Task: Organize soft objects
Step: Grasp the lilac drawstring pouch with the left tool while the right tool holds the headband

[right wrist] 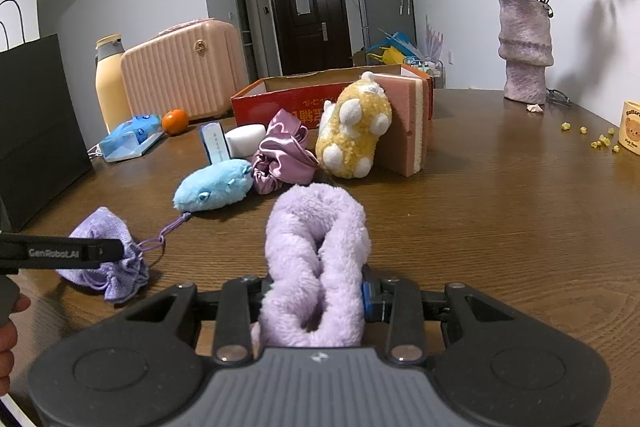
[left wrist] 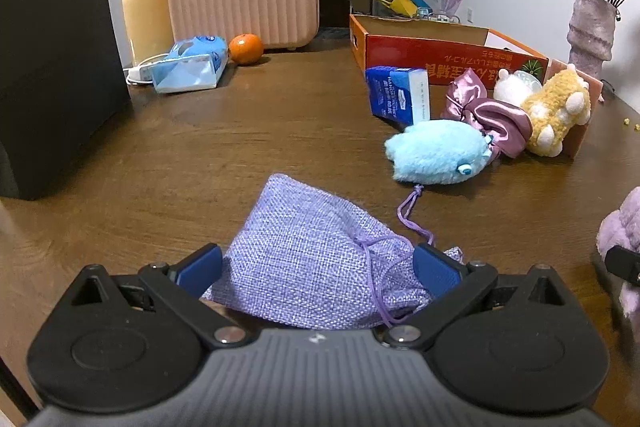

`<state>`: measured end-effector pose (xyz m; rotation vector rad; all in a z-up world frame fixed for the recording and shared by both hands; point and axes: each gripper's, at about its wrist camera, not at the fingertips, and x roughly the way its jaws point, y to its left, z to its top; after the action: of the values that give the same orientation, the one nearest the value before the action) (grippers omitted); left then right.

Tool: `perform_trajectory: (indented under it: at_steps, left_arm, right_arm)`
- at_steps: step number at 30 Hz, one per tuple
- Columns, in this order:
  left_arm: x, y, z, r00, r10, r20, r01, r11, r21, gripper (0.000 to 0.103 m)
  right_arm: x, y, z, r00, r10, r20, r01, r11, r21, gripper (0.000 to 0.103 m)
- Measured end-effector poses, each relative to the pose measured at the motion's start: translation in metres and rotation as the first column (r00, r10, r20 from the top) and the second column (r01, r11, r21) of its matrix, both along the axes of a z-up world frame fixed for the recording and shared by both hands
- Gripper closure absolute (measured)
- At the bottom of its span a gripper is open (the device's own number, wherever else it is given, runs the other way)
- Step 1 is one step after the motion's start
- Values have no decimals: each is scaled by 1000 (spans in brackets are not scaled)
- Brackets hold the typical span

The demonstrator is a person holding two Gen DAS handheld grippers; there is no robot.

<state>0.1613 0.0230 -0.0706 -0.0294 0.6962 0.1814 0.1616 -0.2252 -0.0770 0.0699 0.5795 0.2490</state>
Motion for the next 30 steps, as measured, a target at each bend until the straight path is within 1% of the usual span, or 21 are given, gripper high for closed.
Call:
perform_trajectory:
  at_steps: [4,9,10,13,14,16,20,22,25,27,30]
  left_arm:
    - [-1,9,-3,1000,1,-10,-2,999,-54,0]
    - [0,22,-10,1000,-1,-11,-1,989,-146,0]
    - [-1,23,-10,1000,-2,-7,0,988,-153,0]
    - [-3,21,-11,1000,-1,4,2,989,-146,0]
    - [-4,21,-11,1000,-3,8,4,989,-146,2]
    - [-6,20,-10,1000,-12,18,14,988,-151,7]
    - [-10,17,-8,998,-47,43,53,985,-163,27]
    - [-12,14,-6,997,-57,56,66,985,-158,32]
    - [-14,14,-3,995,-68,73,79,984,-159,46]
    - [-14,15,-1,993,-80,85,94,980,-174,50]
    - [-16,15,1,991,-89,101,105,979,-174,52]
  right_arm:
    - [-2,2,0,1000,4,0,-4,1000,-1,69]
    - [-4,2,2,1000,6,4,-6,1000,-3,69]
    - [-5,3,2,1000,6,5,-6,1000,-3,69]
    - [-7,3,3,1000,4,7,-4,1000,-6,69]
    - [-7,4,4,1000,5,7,-5,1000,-7,69]
    - [-8,4,4,1000,6,8,-6,1000,-10,69]
    - [-8,5,5,1000,7,10,-6,1000,-14,69]
    - [-9,6,6,1000,8,12,-8,1000,-16,69]
    - [-9,6,7,1000,8,15,-8,1000,-17,69]
    - [-10,7,8,1000,9,17,-9,1000,-17,69]
    - [-10,8,10,1000,12,21,-12,1000,-17,69]
